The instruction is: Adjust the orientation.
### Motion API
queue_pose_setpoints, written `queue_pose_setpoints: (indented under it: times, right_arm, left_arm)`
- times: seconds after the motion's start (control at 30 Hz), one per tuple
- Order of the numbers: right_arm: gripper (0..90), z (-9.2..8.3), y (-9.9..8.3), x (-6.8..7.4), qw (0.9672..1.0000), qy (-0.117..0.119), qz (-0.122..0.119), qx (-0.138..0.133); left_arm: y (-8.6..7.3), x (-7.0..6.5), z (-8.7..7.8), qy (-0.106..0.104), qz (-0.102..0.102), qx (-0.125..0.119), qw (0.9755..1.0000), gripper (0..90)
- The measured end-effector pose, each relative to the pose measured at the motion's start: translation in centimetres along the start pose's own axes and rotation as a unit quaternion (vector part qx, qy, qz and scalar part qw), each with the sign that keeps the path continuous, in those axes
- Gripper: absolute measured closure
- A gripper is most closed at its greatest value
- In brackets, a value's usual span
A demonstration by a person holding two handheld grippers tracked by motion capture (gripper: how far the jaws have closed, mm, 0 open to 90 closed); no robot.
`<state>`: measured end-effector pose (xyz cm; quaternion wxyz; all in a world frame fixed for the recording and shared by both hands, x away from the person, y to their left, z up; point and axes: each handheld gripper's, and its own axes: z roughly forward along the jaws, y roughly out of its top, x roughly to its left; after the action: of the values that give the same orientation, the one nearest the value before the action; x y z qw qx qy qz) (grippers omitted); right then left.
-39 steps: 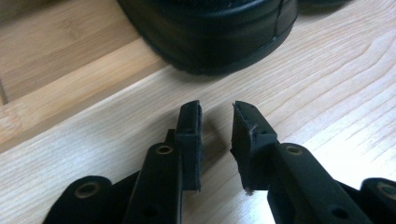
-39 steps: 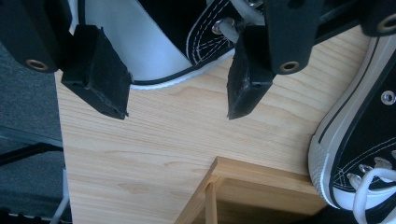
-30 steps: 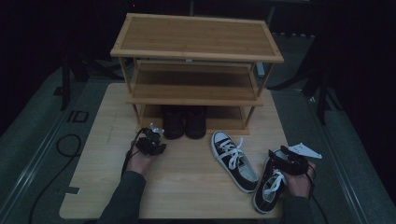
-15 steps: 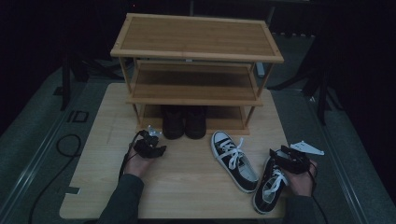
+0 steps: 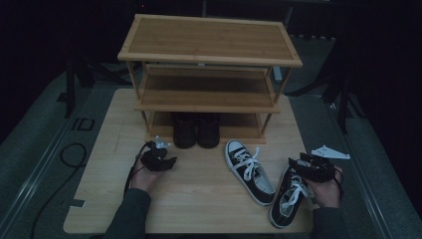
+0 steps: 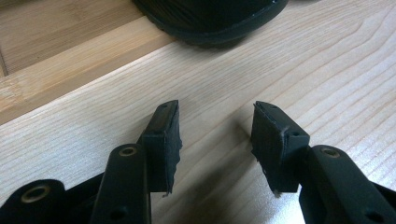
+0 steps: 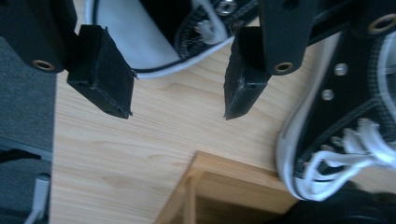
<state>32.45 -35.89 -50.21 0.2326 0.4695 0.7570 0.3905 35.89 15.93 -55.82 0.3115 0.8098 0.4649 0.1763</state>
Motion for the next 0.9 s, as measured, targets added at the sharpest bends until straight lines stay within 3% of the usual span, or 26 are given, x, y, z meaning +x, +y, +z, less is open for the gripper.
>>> queue_pose_setpoints:
  times: [0.3,0.43,0.6,0.9]
  right_arm:
    - [45.7,-0.2,1.2,2.9,0.9991,0.016,-0.033,0.023]
    - [44.5,-0.3,1.5,4.2,0.9983,0.025,-0.049,0.019]
    - [44.1,-0.5,1.7,5.4,0.9979,0.04,-0.05,0.009]
    - [46.9,0.3,2.4,8.4,0.9929,0.054,-0.1,0.036]
  left_arm:
    - [-0.5,0.1,-0.3,-0.001,0.003,-0.007,1.0,52.2]
    - [-0.6,0.1,-0.3,-0.002,0.004,-0.01,0.9999,52.2]
    - [-0.7,0.1,-0.3,-0.002,0.004,-0.013,0.9999,52.2]
    - [-0.8,0.1,-0.3,-0.002,0.004,-0.014,0.9999,52.2]
